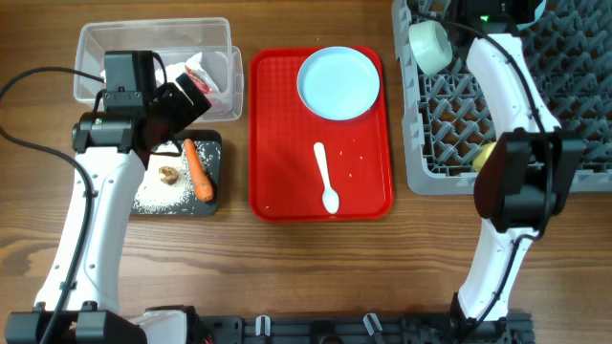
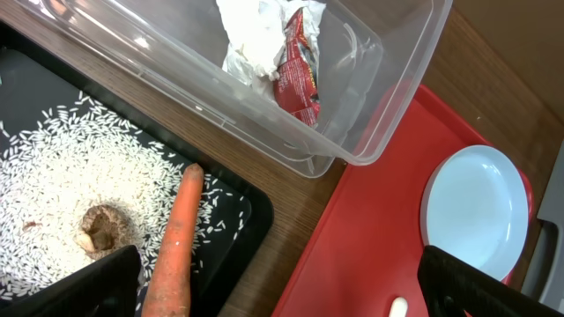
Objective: Sort waste into correct bins and load items into the dishwasher rack
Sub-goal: 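Carry the light-blue bowl right and set it upright in the rack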
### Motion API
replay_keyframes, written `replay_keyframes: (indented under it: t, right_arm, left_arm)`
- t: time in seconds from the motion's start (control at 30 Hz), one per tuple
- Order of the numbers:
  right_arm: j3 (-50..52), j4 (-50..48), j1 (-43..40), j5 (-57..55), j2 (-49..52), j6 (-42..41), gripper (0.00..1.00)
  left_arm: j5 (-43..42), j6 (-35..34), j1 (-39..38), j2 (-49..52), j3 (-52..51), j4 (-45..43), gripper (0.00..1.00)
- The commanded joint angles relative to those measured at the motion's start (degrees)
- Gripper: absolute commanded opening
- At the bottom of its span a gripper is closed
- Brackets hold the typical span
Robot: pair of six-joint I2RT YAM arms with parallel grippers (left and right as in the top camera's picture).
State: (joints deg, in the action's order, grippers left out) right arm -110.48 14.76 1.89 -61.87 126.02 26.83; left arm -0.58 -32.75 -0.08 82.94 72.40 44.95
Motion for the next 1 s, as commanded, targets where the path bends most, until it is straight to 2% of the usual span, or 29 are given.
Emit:
replay_keyframes:
  t: [0.0, 0.37, 0.6, 0.97]
  right_arm:
    - [0.28, -0.55, 0.20, -1.14, 2.95, 11.21, 0.04]
    - [0.31, -0.39, 0.11, -1.62, 5.79, 16.74, 0.04]
    - [0.31, -5.09, -0.35, -3.28, 5.79, 16.74, 0.04]
    - [0.35, -4.48, -1.49, -1.07, 5.79, 16.55, 0.04]
  left_arm:
    - [-0.44, -0.72, 0.24, 0.33, 0.46, -0.11, 1.00]
    - [-0.44, -0.72, 0.24, 0.33, 0.46, -0.11, 1.00]
    - [-0.44, -0.72, 0.24, 0.33, 0.46, -0.11, 1.00]
    - [-0.44, -0.72, 0.24, 0.33, 0.46, -0.11, 1.00]
